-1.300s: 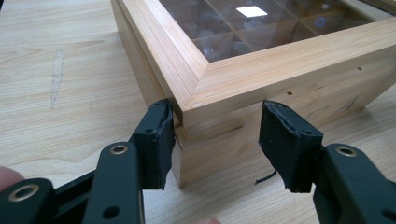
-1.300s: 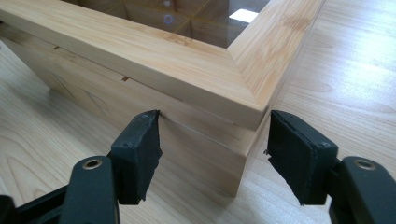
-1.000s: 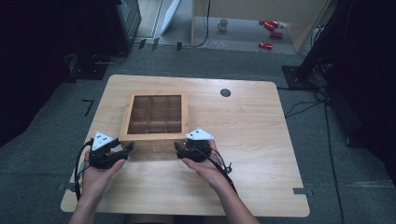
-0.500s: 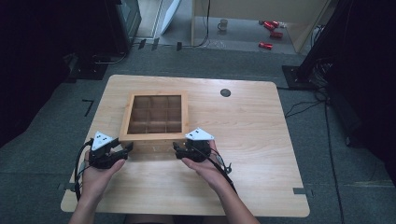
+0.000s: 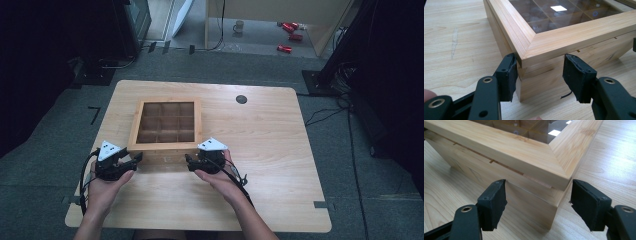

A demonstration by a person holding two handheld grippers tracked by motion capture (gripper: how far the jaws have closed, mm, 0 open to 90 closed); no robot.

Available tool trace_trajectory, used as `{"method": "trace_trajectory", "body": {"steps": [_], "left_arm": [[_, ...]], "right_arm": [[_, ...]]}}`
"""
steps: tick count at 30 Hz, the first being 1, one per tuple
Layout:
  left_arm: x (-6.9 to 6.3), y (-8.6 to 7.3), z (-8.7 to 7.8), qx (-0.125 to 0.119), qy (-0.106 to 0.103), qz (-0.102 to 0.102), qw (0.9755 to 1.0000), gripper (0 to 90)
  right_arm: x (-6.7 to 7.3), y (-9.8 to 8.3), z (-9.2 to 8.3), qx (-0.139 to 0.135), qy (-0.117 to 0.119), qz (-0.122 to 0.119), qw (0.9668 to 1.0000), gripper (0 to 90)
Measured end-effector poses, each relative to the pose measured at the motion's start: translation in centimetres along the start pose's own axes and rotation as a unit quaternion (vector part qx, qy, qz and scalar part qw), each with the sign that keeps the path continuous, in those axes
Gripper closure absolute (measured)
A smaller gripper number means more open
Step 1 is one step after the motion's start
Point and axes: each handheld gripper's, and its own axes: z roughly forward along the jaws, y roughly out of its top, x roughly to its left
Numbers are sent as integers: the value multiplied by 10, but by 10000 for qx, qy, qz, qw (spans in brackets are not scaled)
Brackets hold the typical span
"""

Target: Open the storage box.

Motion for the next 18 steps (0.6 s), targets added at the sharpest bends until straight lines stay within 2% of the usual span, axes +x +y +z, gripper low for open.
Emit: {"method": "trace_trajectory", "body": {"steps": [12,18], "left_arm": [[0,1,0,-26,-22,-31,10000,466],[1,1,-1,-28,-38,-47,10000,468]], "right_arm": [[0,-3,1,-10,-4,-19,10000,305],[-1,-1,-1,-57,25,51,10000,316]]}}
